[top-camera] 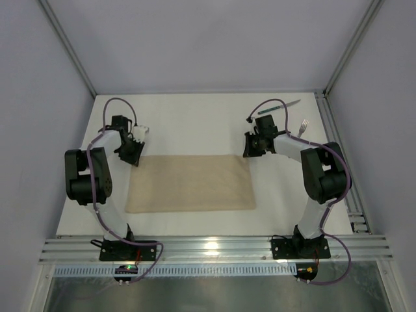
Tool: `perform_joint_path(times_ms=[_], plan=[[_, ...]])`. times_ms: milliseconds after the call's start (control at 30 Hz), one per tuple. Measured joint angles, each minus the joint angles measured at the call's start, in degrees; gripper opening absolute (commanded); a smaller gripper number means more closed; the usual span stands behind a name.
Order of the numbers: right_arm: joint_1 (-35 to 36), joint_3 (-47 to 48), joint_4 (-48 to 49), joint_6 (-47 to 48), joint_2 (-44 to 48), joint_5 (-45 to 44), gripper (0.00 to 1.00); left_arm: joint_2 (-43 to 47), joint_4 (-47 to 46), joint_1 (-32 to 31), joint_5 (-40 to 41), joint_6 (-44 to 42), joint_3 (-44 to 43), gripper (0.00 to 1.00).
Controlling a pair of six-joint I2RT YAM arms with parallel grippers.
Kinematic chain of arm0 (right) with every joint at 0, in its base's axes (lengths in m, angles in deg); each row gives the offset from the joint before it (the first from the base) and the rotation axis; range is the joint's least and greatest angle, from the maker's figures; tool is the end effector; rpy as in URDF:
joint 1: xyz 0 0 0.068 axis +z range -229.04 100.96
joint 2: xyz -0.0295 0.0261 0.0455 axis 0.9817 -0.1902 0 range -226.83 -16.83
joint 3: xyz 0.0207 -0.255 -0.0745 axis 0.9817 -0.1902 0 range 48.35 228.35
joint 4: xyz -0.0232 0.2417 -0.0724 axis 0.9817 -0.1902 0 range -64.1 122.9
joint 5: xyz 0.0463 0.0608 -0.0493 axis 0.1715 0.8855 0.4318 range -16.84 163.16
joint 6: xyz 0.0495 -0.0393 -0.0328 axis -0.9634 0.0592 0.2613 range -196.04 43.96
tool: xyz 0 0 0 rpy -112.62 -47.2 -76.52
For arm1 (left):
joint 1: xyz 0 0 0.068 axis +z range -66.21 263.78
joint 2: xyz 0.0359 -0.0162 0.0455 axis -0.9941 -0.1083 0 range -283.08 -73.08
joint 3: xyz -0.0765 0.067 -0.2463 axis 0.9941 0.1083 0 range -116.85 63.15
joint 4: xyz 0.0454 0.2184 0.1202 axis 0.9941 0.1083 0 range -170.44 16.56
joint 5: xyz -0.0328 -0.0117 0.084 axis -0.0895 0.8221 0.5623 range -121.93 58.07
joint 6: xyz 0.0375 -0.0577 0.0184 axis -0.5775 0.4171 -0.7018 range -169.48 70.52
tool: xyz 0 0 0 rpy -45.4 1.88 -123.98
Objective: Fold the napkin into a case and place the utensils inside
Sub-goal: Smooth out the rectangle-folded napkin at the center of the board.
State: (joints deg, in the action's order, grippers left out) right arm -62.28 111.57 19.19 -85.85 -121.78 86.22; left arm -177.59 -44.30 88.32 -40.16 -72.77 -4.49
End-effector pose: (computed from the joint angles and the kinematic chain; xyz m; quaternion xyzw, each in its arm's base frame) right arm 0.3574 0.1214 0.1417 -0.0913 0.9449 0.1735 0.2623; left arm 0.3478 0.0193 0.1426 0.1712 0.9716 -0.0334 0.1601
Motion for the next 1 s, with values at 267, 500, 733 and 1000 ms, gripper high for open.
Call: perform_joint_path(times_ms=[267,500,733,1000], plan=[[0.0,0.0,-0.09,0.22,0.0,-0.02,0.04,-0.28,-0.72,0.11,-0.83,0.33,0.0,0.05],[0.0,0.0,-0.24,0.44,0.0,-0.04,0.04,-0.2,-0.83,0.11,-0.81,0.61,0.0,0.0],[0.0,0.0,-0.52,0.48,0.26,-0.02,0.04,1.7,-1.33,0.11,-0.9,1.05,0.57,0.19],[0.0,0.0,-0.9,0.52,0.37,-0.04,0.04,1.53,-2.27,0.11,-1.9,1.86,0.57,0.17]])
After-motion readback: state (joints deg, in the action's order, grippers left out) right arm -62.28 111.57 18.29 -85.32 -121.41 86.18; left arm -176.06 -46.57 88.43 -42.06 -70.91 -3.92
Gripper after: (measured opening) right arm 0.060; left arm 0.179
